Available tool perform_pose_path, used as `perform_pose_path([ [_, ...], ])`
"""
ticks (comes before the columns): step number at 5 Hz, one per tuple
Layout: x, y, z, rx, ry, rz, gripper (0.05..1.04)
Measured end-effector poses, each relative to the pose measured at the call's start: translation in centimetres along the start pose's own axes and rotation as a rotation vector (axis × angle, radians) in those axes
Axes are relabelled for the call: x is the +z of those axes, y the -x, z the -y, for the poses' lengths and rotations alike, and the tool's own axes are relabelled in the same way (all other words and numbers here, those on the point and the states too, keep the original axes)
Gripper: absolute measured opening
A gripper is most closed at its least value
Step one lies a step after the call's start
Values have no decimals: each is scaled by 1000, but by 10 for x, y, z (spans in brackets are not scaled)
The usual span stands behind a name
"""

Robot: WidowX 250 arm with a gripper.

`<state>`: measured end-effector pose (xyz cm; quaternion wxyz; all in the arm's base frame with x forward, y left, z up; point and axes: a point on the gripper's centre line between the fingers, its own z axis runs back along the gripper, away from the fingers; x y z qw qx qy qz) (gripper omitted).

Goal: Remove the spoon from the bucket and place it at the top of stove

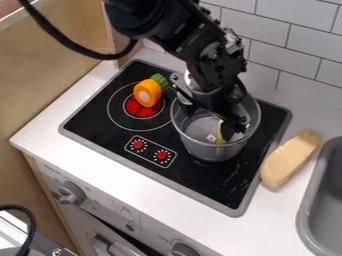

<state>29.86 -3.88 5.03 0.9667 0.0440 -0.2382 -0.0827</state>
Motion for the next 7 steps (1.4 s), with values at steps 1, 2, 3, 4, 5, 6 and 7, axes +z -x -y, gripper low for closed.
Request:
perform_pose_path([
  [1, -11, -2, -1, 6, 13, 15, 989],
  [2, -16, -5, -1, 21, 19, 27, 989],
  [3, -18, -10, -2, 34, 28, 40, 989],
  [4, -21, -10, -2, 37, 31, 42, 961],
  [5, -21, -9, -2, 47, 41, 34, 698],
  [6, -22, -8, -1, 64, 55, 26, 412],
  [7, -21, -9, -4, 76, 74, 31, 265],
])
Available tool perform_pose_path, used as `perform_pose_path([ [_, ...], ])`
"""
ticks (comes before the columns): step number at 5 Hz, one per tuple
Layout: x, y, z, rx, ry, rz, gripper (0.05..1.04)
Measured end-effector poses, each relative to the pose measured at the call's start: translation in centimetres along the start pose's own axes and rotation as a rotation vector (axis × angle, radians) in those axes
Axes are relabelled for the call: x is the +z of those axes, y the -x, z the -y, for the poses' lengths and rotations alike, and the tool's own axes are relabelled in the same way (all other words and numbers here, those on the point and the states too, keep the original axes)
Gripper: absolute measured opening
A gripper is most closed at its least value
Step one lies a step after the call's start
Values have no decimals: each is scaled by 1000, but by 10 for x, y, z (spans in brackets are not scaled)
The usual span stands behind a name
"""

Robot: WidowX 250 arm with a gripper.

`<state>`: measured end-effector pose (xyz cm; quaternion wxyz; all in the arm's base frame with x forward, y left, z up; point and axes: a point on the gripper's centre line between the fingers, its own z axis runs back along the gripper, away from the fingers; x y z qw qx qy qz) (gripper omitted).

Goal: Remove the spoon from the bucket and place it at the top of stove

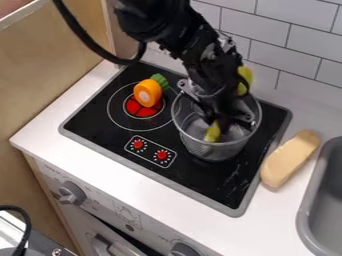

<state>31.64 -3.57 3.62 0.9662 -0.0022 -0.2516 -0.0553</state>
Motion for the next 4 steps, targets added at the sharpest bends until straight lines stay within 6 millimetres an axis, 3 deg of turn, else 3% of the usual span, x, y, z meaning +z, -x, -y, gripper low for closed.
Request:
perform_pose_path([
  [4, 26, -5, -2, 27, 0, -84, 261],
])
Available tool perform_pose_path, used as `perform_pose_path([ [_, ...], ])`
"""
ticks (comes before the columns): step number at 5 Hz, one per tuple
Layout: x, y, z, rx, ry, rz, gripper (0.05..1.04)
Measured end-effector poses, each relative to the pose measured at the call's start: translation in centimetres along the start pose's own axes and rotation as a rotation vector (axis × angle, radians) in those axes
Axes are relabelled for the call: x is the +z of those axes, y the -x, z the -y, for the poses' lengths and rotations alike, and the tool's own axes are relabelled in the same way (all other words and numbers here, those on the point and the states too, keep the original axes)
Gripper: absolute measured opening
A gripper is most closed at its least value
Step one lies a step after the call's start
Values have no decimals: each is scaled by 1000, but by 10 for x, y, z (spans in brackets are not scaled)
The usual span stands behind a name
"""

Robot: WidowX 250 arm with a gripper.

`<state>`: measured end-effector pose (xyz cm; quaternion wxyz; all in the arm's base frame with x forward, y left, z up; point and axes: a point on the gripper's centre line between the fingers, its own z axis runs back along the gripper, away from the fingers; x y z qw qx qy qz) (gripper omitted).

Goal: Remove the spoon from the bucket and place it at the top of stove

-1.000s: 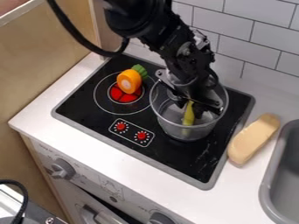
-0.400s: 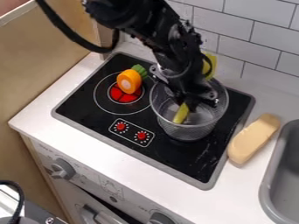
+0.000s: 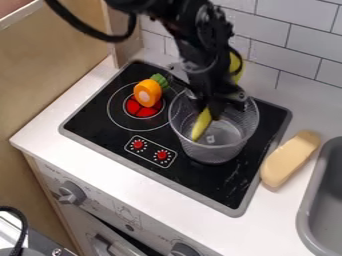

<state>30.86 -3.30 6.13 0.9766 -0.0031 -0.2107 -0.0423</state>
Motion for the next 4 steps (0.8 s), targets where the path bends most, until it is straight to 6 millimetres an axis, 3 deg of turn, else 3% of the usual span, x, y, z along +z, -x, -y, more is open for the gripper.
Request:
perform_pose_path([
  [2, 8, -1, 0, -1, -17, -38, 261],
  [4, 35, -3, 3, -6, -26, -101, 261],
])
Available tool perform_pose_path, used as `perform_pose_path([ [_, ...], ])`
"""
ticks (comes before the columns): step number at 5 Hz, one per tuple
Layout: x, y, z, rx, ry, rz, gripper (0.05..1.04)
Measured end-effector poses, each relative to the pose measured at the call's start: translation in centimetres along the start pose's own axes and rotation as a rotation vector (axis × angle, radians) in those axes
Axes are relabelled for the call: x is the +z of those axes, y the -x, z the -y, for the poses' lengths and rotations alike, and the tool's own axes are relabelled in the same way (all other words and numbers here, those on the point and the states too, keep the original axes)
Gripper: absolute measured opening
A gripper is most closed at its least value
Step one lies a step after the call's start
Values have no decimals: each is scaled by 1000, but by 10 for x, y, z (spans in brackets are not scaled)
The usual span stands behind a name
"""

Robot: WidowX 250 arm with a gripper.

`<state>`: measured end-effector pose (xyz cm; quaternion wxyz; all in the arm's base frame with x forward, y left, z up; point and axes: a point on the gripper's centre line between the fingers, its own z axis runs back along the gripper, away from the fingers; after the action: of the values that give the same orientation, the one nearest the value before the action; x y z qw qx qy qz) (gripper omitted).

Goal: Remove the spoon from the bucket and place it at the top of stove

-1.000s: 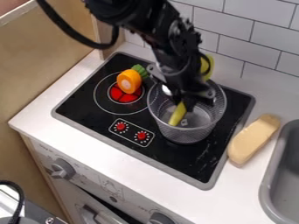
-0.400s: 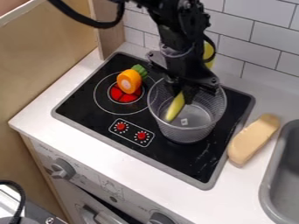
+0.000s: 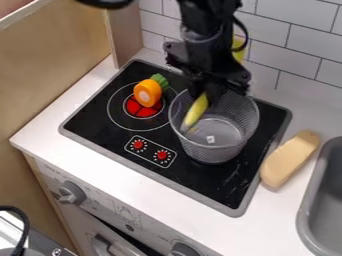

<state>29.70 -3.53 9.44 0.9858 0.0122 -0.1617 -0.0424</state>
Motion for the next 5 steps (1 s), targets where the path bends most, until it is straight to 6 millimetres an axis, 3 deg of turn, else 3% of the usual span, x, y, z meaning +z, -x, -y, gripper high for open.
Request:
perform_pose_path([
  [2, 21, 15, -9, -75, -18, -28, 261],
  [5, 22, 51, -58, -238, -62, -10, 261],
])
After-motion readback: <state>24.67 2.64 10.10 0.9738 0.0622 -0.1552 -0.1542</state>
